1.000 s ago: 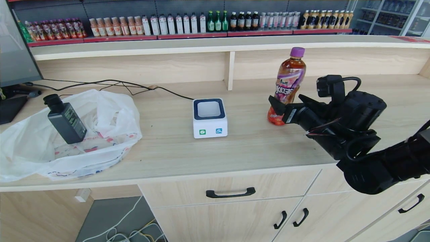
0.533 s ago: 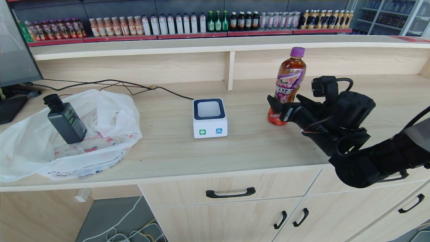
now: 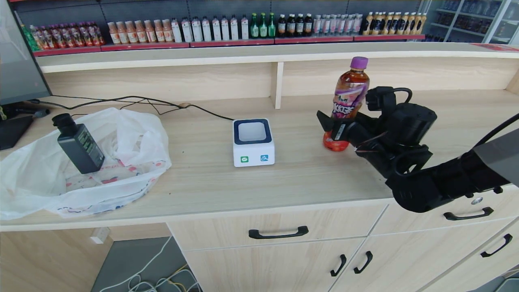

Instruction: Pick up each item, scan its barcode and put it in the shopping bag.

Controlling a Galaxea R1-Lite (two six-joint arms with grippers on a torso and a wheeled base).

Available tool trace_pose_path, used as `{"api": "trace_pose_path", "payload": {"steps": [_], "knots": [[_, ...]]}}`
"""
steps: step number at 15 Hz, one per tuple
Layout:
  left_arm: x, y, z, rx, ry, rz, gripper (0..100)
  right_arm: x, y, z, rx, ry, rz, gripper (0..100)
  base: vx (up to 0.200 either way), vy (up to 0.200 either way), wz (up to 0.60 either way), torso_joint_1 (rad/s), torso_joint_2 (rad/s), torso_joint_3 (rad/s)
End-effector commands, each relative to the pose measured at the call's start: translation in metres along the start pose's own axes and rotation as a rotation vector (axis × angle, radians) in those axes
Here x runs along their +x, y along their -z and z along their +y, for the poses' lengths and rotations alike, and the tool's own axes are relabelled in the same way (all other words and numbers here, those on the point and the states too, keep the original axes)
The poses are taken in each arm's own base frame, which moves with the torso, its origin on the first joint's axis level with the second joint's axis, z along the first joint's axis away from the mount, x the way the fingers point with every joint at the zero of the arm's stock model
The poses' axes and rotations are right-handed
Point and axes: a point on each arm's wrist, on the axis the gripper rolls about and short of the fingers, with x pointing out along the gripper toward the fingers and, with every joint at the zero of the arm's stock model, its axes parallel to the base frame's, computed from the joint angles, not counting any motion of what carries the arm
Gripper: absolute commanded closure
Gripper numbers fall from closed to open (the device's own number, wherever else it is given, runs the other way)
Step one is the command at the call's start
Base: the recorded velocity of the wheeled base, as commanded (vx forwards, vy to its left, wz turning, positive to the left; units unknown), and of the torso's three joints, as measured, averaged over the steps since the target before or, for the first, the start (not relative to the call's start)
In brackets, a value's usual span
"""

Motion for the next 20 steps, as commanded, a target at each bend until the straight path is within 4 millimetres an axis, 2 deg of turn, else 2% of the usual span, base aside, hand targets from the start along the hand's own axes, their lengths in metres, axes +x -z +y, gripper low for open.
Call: {"api": "trace_pose_path", "payload": {"steps": [1,13,14,20], "knots": [[0.0,0.0,0.0,0.0,0.0,0.0,0,0.009,-0.001,0.0011,0.001,-0.001,-0.004,0,0.0,0.0,0.0,0.0,0.0,0.0],[0.0,0.0,0.0,0.0,0.0,0.0,0,0.0148,0.0001,0.0029,0.001,-0.002,0.004,0,0.0,0.0,0.0,0.0,0.0,0.0],[0.0,0.0,0.0,0.0,0.0,0.0,0,0.0146,0.0004,0.0028,0.0,-0.002,0.006,100,0.0,0.0,0.0,0.0,0.0,0.0],[0.0,0.0,0.0,0.0,0.0,0.0,0,0.0143,-0.0012,0.0048,0.006,-0.007,0.001,100,0.0,0.0,0.0,0.0,0.0,0.0]]}}
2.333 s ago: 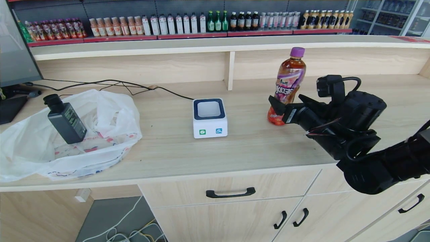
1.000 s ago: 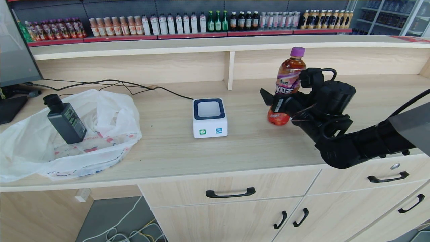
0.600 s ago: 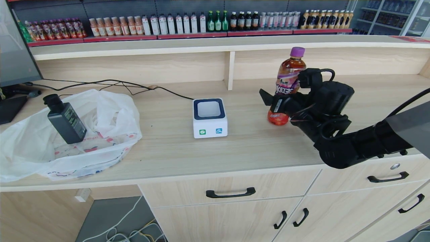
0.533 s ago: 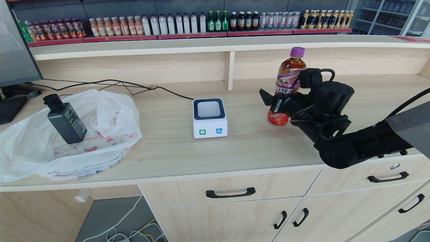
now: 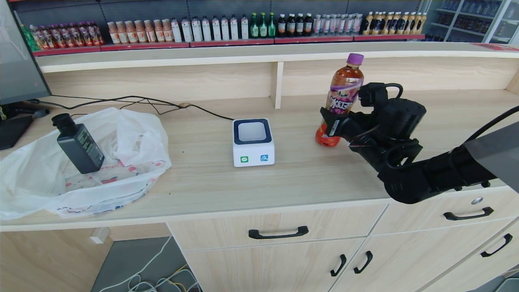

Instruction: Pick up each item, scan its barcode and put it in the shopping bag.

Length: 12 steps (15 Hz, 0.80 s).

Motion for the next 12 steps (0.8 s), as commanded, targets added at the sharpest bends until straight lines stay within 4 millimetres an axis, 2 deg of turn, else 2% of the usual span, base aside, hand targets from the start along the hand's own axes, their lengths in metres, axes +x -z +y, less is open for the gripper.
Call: {"api": "trace_pose_path", "payload": {"steps": [1,6,12], "knots": [[0.0,0.0,0.0,0.0,0.0,0.0,0,0.0,-0.001,0.0,0.001,-0.001,-0.003,100,0.0,0.0,0.0,0.0,0.0,0.0],[0.0,0.0,0.0,0.0,0.0,0.0,0,-0.003,-0.009,0.001,0.003,0.0,-0.02,100,0.0,0.0,0.0,0.0,0.0,0.0],[0.0,0.0,0.0,0.0,0.0,0.0,0,-0.013,-0.038,0.006,-0.008,-0.007,-0.08,100,0.0,0.0,0.0,0.0,0.0,0.0]]}}
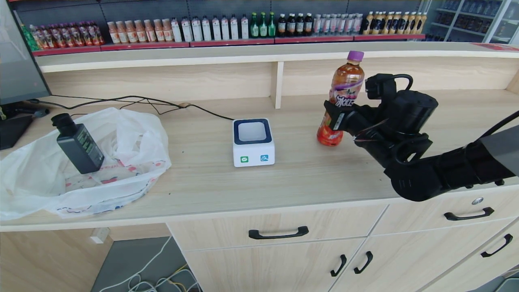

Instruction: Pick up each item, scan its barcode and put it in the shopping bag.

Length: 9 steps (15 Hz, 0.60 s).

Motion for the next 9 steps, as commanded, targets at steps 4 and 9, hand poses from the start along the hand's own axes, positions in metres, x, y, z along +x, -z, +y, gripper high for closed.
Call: {"api": "trace_pose_path", "payload": {"steps": [4,9], "knots": [[0.0,0.0,0.0,0.0,0.0,0.0,0,-0.029,-0.031,0.009,-0.01,-0.027,-0.032,100,0.0,0.0,0.0,0.0,0.0,0.0],[0.0,0.0,0.0,0.0,0.0,0.0,0,-0.074,-0.048,0.008,-0.019,-0.042,-0.008,100,0.0,0.0,0.0,0.0,0.0,0.0]]}}
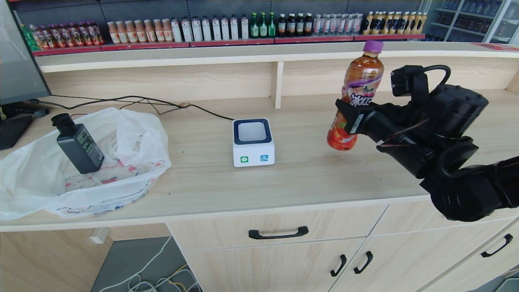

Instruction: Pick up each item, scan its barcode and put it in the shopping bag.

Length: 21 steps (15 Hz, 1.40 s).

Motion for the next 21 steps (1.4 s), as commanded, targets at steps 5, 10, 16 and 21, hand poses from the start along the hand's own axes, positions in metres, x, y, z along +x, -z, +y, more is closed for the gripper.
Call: {"api": "trace_pose_path", "payload": {"steps": [5,10,16,21], "knots": [[0.0,0.0,0.0,0.0,0.001,0.0,0,-0.063,-0.014,0.013,0.022,-0.071,0.02,100,0.0,0.0,0.0,0.0,0.0,0.0],[0.0,0.0,0.0,0.0,0.001,0.0,0,-0.099,-0.024,0.03,0.12,-0.165,-0.007,100,0.0,0.0,0.0,0.0,0.0,0.0],[0.0,0.0,0.0,0.0,0.001,0.0,0,-0.146,-0.027,0.025,0.174,-0.275,0.012,100,0.0,0.0,0.0,0.0,0.0,0.0],[0.0,0.0,0.0,0.0,0.001,0.0,0,-0.154,-0.03,0.03,0.243,-0.316,0.014,100,0.0,0.0,0.0,0.0,0.0,0.0]]}}
